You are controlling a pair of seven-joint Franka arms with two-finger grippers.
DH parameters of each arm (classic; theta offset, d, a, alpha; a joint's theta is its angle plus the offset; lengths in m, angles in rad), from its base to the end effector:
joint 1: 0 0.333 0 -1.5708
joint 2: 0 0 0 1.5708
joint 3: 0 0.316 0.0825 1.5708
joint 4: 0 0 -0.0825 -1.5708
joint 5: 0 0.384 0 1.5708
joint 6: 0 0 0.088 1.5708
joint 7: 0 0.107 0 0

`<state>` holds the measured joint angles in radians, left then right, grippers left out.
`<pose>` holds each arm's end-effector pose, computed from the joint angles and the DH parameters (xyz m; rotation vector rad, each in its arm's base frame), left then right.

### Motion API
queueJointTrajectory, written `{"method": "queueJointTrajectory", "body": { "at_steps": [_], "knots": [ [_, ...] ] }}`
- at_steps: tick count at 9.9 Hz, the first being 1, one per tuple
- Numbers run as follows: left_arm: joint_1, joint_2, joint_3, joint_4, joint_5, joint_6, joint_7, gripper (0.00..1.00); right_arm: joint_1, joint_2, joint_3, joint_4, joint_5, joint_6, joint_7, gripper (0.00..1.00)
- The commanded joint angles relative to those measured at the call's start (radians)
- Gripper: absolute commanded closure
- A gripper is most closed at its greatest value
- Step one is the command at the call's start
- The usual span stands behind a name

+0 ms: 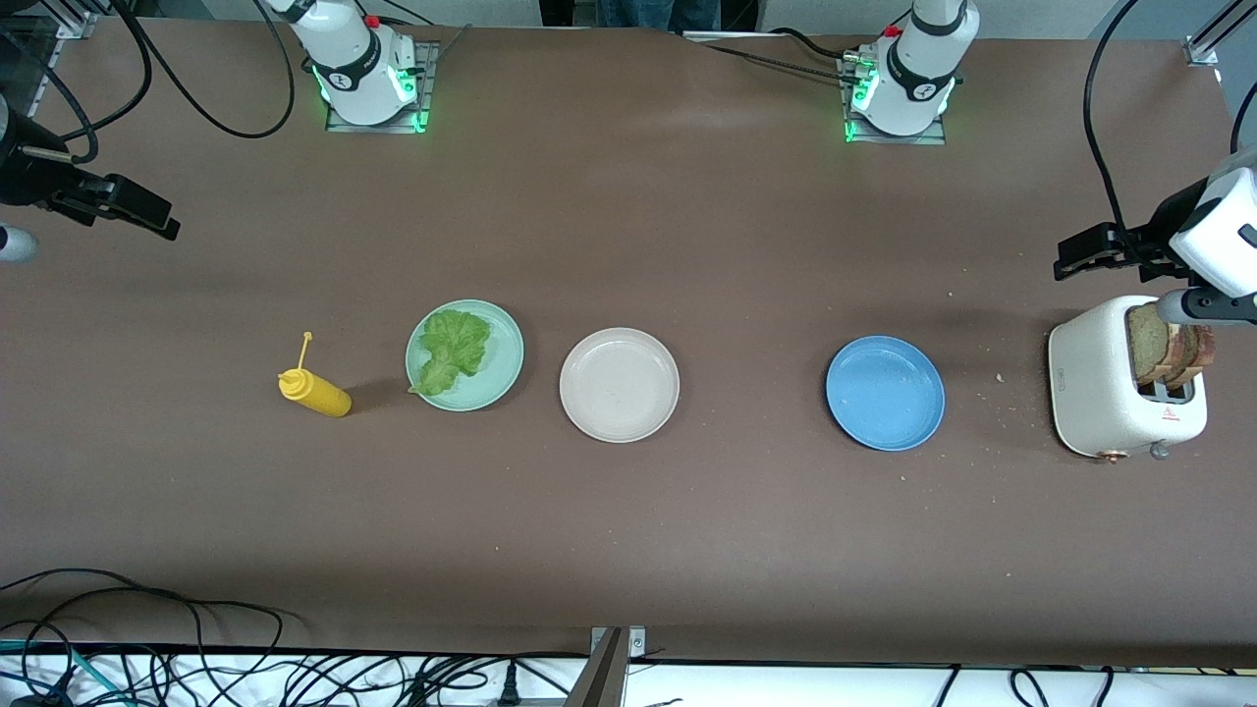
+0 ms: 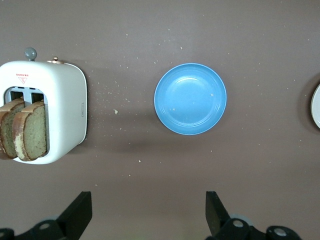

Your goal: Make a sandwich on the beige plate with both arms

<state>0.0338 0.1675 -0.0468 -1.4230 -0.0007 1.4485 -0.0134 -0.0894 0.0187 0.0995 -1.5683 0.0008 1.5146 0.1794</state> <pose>0.5915 -0.0054 0.5875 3.1271 0.0007 -0.2223 0.5537 0.0052 0.6106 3.1241 -0.2650 -0.1133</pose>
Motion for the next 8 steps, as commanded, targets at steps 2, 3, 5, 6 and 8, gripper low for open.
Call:
{"method": "queueJointTrajectory", "body": {
  "at_steps": [2,3,5,6,8],
  "knots": [
    [0.008,0.0,-0.004,-0.008,-0.03,0.015,0.01,0.0,0.003,-0.008,0.0,-0.007,0.005,0.01,0.006,0.0],
    [0.008,0.001,-0.004,-0.004,-0.03,0.015,0.01,0.0,0.003,-0.008,0.0,-0.009,0.007,0.01,0.003,0.0],
    [0.008,0.007,-0.004,0.003,-0.03,0.015,0.01,0.0,-0.001,-0.002,-0.001,-0.009,0.014,0.009,0.009,0.0],
    [0.008,0.009,-0.004,0.003,-0.03,0.015,0.01,0.0,-0.001,0.0,-0.001,-0.009,0.014,0.009,0.009,0.0],
    [0.008,0.009,-0.004,0.003,-0.03,0.015,0.01,0.0,-0.003,0.0,-0.003,-0.009,0.014,0.007,0.009,0.0]
  ]
}}
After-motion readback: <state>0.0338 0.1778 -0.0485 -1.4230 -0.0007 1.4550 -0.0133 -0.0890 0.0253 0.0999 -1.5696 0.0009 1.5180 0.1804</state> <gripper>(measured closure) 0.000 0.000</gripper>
